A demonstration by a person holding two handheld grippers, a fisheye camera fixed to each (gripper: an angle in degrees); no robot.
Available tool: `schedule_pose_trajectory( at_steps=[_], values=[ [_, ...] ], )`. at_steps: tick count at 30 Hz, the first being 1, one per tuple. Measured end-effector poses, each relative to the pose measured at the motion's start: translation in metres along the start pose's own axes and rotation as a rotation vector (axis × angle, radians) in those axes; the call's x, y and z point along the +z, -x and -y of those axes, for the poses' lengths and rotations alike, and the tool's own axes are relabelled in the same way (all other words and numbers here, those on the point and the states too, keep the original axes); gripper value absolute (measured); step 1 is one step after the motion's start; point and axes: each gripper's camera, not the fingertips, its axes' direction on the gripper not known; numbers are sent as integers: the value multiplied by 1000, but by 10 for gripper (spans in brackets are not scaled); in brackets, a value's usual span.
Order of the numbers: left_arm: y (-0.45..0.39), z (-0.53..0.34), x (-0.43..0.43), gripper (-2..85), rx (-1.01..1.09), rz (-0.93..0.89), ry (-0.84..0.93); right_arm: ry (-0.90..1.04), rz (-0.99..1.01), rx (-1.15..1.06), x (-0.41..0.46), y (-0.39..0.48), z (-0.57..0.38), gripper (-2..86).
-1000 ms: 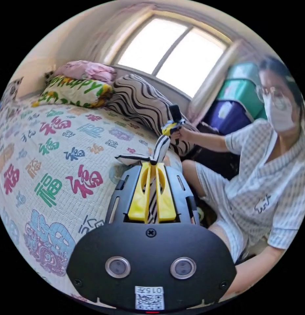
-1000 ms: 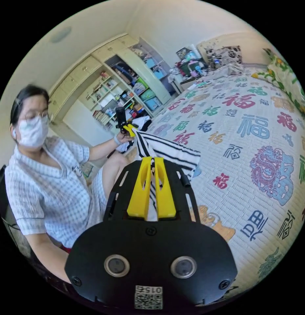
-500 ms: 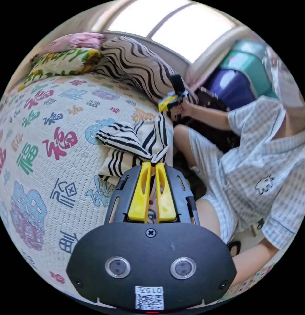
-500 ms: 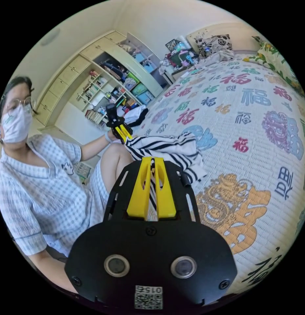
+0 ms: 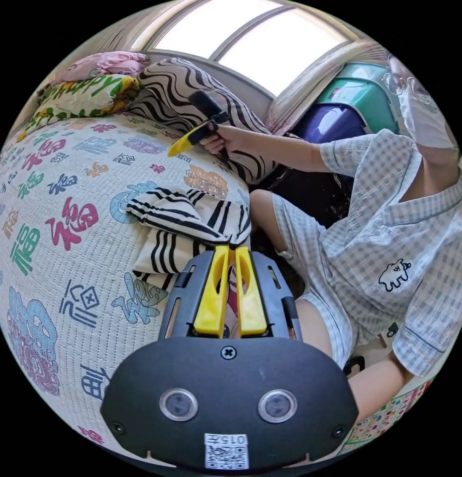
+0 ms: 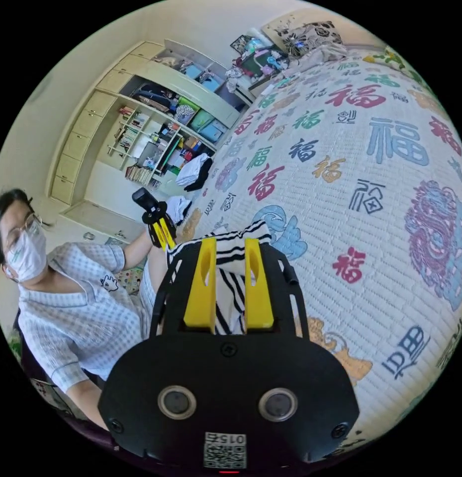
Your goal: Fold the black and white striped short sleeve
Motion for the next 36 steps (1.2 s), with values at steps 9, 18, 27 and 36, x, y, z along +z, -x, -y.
schedule_pose_trajectory(
  at_steps=[9, 18, 27, 36],
  values=[
    [21, 5, -13, 0, -55, -59, -76, 186, 102, 76, 77, -56, 41, 16],
    [20, 11, -18, -1, -42, -27, -52, -29, 2, -236, 14, 6, -40, -5],
    [11, 24, -15, -1, -17, 28, 42, 233, -113, -22, 59, -5, -139, 9],
    [1, 33, -23, -1, 27, 113, 166, -6, 65, 153, 55, -55, -128, 45]
  ],
)
